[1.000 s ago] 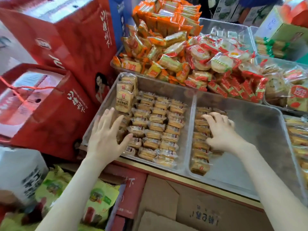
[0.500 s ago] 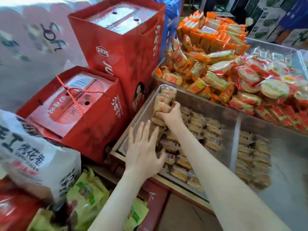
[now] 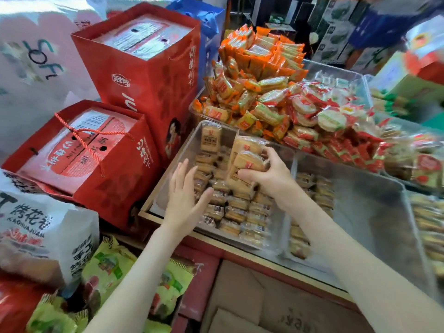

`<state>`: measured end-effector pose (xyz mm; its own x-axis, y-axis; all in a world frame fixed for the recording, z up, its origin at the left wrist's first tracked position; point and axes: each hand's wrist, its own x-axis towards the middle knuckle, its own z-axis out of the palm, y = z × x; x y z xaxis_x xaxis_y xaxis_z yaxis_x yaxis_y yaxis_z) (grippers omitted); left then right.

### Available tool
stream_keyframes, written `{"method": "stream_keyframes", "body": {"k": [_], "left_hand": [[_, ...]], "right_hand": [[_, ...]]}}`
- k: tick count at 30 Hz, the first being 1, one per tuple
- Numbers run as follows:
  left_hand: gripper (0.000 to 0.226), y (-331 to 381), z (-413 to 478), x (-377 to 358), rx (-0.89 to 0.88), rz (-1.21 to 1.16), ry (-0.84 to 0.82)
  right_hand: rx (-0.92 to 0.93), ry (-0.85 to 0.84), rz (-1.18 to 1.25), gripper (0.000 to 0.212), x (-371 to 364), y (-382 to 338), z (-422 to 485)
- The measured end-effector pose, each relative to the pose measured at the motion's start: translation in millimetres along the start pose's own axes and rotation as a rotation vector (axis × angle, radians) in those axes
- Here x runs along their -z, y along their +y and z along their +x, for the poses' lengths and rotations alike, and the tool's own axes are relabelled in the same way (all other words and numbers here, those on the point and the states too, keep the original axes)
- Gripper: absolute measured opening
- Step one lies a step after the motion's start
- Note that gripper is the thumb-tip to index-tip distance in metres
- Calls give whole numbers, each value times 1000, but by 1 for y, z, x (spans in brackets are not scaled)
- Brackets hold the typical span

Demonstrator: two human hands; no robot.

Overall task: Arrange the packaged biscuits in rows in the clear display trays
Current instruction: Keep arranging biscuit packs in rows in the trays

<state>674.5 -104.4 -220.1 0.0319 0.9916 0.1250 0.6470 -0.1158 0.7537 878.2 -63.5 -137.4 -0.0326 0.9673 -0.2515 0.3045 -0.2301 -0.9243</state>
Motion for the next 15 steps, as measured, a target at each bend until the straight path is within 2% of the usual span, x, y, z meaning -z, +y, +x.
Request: {"method": "stream_keyframes", "body": {"k": [2, 4, 6, 9, 12, 15], "left_hand": [[74, 48, -6, 3, 84, -364, -116], [58, 101, -17, 0, 159, -720, -318], [50, 140, -31, -12, 248, -891, -512], [60, 174, -52, -34, 294, -902, -639], [75, 200, -68, -49, 283, -828, -747], [72, 219, -80, -56, 201, -679, -734]], "right_hand": [[-57, -79, 143, 65, 32, -5, -42], [-88, -130, 274, 66, 56, -4, -85], [-99, -128, 393, 61, 75, 1, -123], [-77, 10, 444, 59, 96, 11, -171], [-31, 166, 311, 53, 107, 20, -206], [6, 266, 108, 48, 116, 32, -230]]}}
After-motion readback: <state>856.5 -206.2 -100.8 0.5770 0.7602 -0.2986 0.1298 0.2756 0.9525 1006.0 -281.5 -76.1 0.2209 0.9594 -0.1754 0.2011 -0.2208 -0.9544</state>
